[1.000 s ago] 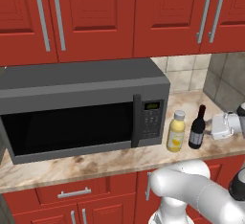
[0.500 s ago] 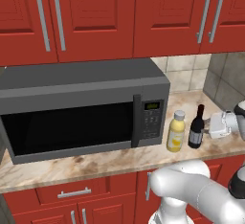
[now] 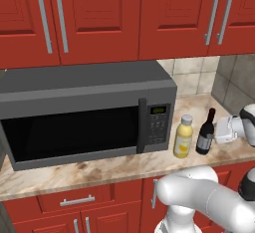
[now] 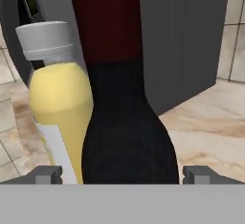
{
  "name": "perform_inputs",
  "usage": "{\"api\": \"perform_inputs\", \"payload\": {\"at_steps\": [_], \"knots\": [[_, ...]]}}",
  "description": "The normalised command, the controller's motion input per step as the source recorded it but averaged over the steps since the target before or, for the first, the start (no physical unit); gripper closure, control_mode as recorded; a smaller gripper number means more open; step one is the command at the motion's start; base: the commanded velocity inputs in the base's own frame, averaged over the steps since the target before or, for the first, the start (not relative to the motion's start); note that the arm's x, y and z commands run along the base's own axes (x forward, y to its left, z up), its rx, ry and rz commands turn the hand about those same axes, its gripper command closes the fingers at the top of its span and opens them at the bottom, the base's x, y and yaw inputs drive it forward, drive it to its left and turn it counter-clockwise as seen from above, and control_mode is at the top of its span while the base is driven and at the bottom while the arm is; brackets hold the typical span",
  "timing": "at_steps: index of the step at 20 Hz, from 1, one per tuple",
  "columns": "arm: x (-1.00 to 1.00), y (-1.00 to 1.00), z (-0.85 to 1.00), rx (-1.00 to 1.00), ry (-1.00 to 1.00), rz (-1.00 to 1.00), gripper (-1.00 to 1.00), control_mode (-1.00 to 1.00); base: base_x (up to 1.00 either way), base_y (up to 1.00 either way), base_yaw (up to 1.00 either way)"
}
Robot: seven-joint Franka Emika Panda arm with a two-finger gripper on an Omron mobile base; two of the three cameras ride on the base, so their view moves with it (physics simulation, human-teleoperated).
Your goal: There is a wine glass and glass cup on the dining counter. Place the wine bottle next to the wine glass and the juice bottle next to the glass cup.
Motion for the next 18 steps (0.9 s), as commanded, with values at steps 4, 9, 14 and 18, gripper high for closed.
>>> {"api": "perform_inputs", "payload": {"at_steps": [4,9,14,18], "knots": [[0.1,0.0,-0.11,0.01,0.0,0.0,-1.0,-1.0,0.0,0.0,0.0],[0.09,0.0,-0.1,0.03,0.0,0.0,-1.0,-1.0,0.0,0.0,0.0],[0.05,0.01,-0.05,0.05,0.0,0.0,-1.0,-1.0,0.0,0.0,0.0],[-0.03,0.0,0.0,0.05,0.0,0.0,1.0,-1.0,0.0,0.0,0.0]]}}
